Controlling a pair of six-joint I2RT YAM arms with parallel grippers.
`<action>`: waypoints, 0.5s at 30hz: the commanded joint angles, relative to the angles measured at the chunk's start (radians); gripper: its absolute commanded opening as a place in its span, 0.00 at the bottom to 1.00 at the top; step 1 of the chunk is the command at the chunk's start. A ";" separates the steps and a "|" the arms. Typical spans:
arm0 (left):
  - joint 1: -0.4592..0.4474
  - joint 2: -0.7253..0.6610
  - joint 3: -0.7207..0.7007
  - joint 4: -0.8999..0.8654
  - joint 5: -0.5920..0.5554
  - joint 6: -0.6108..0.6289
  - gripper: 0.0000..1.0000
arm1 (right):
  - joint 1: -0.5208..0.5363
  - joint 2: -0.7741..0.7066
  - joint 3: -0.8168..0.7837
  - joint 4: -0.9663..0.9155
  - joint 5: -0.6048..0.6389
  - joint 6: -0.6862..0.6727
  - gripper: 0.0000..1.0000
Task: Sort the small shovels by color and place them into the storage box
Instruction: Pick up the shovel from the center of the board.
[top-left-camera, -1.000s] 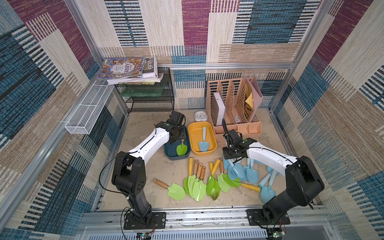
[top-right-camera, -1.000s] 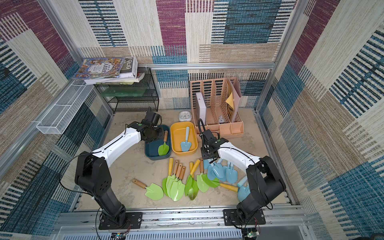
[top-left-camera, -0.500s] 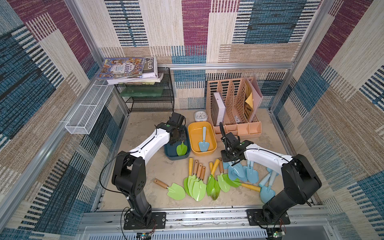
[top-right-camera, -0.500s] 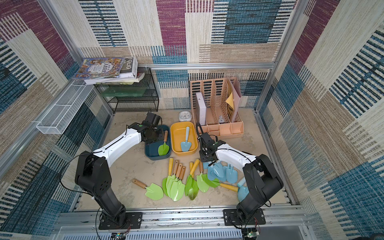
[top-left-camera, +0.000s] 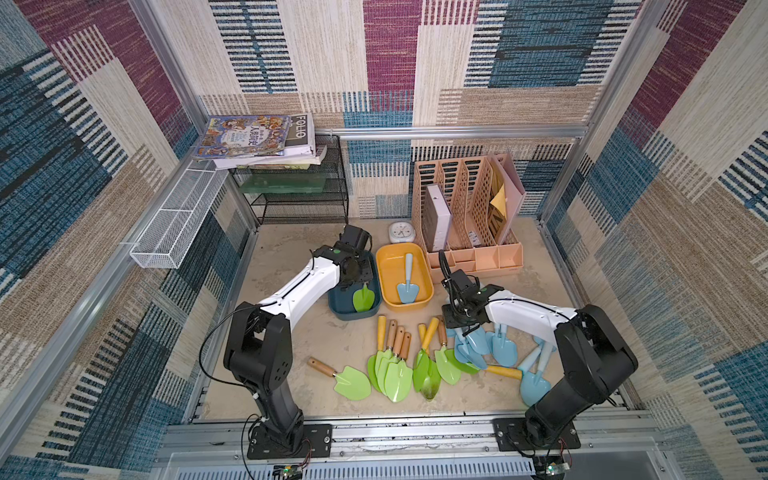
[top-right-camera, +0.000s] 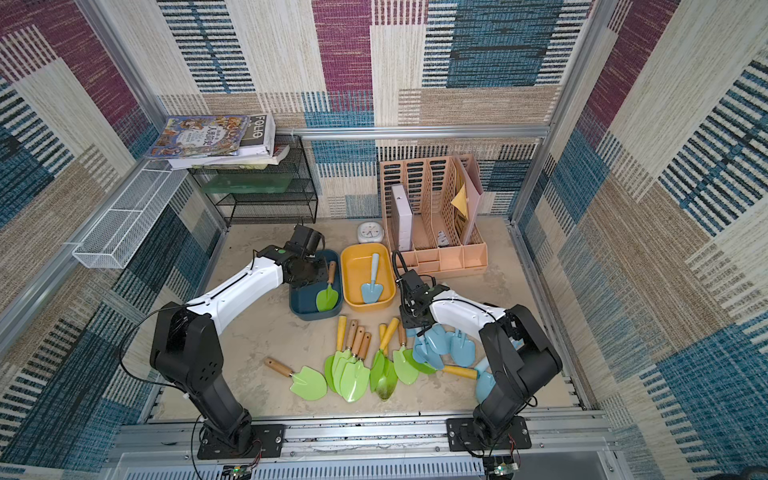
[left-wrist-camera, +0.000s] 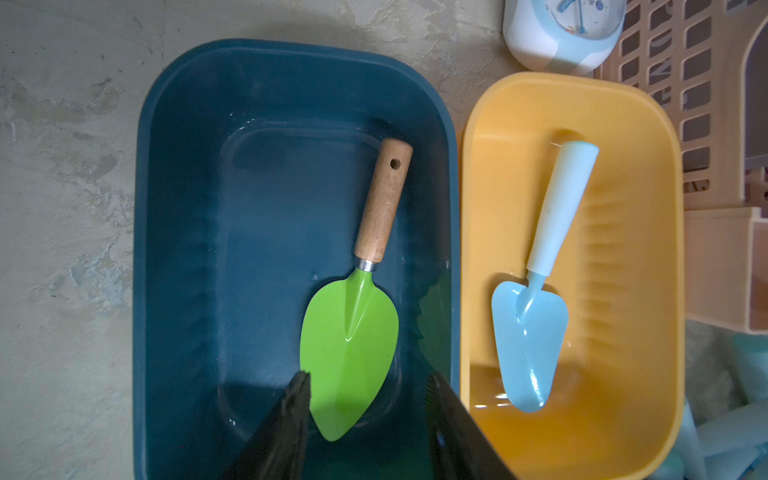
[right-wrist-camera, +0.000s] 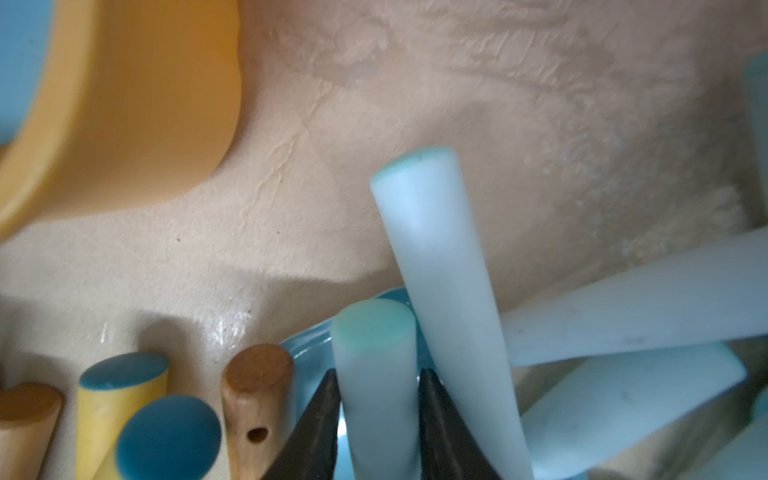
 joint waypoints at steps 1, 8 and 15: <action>0.001 0.001 0.001 -0.006 0.008 0.001 0.47 | 0.001 0.009 -0.001 0.008 -0.011 0.016 0.35; 0.000 0.011 0.012 -0.011 0.012 0.007 0.47 | -0.001 -0.006 0.010 0.002 0.002 0.027 0.19; 0.000 0.027 0.018 -0.010 0.020 0.002 0.47 | -0.003 -0.061 0.070 -0.041 0.026 0.022 0.09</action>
